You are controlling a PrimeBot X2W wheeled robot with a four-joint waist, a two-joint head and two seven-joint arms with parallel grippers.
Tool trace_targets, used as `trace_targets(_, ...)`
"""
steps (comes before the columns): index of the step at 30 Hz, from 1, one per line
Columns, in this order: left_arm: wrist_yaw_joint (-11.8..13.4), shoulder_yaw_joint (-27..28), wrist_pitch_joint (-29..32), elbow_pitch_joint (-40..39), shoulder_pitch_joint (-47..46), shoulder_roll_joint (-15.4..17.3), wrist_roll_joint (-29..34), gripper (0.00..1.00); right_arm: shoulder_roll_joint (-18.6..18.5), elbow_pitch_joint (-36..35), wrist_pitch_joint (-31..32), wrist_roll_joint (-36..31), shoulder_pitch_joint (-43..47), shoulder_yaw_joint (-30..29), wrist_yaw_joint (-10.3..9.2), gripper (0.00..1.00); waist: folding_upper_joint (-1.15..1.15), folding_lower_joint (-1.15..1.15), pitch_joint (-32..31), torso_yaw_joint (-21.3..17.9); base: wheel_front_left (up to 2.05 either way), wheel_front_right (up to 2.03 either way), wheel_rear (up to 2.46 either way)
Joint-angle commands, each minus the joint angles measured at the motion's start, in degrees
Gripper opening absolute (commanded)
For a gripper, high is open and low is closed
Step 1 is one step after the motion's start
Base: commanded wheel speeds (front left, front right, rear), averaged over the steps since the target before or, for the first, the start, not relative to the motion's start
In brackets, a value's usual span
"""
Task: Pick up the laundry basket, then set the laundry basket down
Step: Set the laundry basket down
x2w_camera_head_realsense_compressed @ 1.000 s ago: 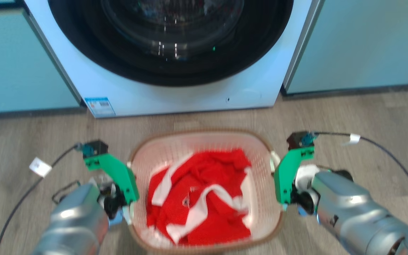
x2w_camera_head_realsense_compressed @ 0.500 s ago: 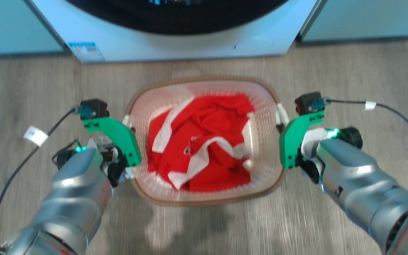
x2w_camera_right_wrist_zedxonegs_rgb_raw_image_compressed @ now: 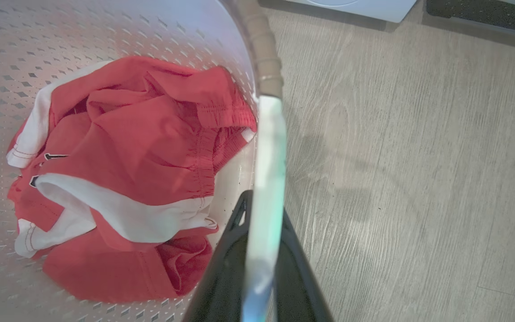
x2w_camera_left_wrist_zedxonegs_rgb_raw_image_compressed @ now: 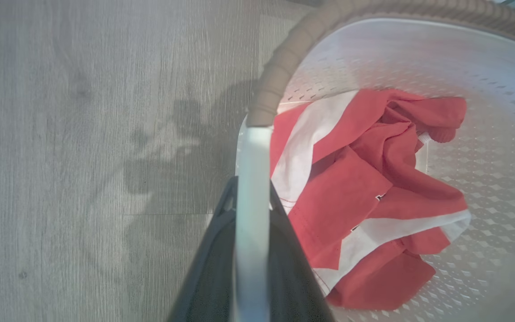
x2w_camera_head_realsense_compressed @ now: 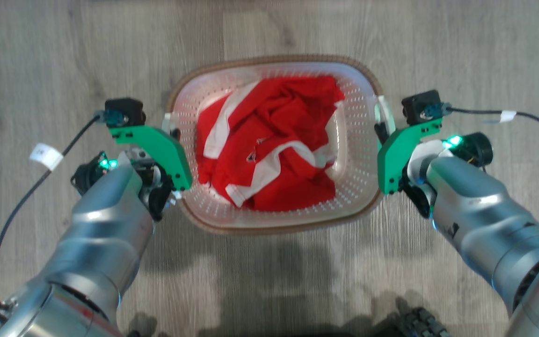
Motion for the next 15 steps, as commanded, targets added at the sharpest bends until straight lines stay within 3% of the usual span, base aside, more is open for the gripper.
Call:
trace_targets(1, 0.39, 0.58, -1.26, -0.64, -2.86, 1.65, 0.42, 0.0, -0.86, 0.64, -0.92, -0.93, 0.86, 0.64, 0.16, 0.0, 0.0, -0.01, 3.24, 0.23, 0.0, 0.0, 0.0)
trace_targets(15, 0.63, -1.13, -2.93, -0.54, -3.97, 1.23, 1.01, 0.0, -1.16, 1.63, -1.95, 0.14, -0.17, 0.09, 0.16, 0.0, 0.0, -0.01, 10.21, 0.5, 0.0, 0.0, 0.0)
